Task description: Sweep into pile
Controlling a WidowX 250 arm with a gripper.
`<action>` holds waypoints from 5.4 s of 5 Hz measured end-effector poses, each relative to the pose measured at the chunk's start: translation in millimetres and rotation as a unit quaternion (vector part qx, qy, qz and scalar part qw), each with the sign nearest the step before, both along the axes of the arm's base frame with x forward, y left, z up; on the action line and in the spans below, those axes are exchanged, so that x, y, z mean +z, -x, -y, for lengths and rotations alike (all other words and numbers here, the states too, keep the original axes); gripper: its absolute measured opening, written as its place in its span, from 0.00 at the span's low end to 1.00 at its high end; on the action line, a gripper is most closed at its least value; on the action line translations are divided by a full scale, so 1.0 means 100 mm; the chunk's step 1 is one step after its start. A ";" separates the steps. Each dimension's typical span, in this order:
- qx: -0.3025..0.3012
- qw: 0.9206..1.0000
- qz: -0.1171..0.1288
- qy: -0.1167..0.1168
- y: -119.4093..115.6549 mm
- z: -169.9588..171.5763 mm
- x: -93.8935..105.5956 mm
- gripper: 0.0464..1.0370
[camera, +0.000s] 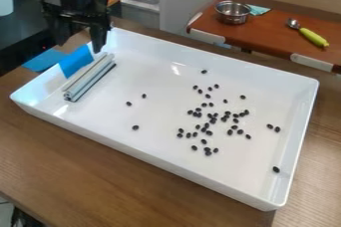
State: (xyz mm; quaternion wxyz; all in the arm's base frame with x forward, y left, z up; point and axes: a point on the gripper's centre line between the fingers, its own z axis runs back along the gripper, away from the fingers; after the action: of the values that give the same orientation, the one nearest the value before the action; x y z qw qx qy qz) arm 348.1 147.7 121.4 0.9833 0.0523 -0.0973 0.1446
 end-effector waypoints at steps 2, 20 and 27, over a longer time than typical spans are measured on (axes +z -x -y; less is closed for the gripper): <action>0.007 0.999 -0.041 0.035 -0.08 0.03 -0.34 0.96; -0.058 0.998 -0.005 -0.025 -0.15 -0.09 -0.66 0.91; -0.089 0.995 -0.039 -0.012 0.05 0.71 -0.84 0.34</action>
State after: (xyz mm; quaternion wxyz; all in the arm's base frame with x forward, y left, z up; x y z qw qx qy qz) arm 343.2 76.3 37.6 0.9946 0.0604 -0.0653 0.0533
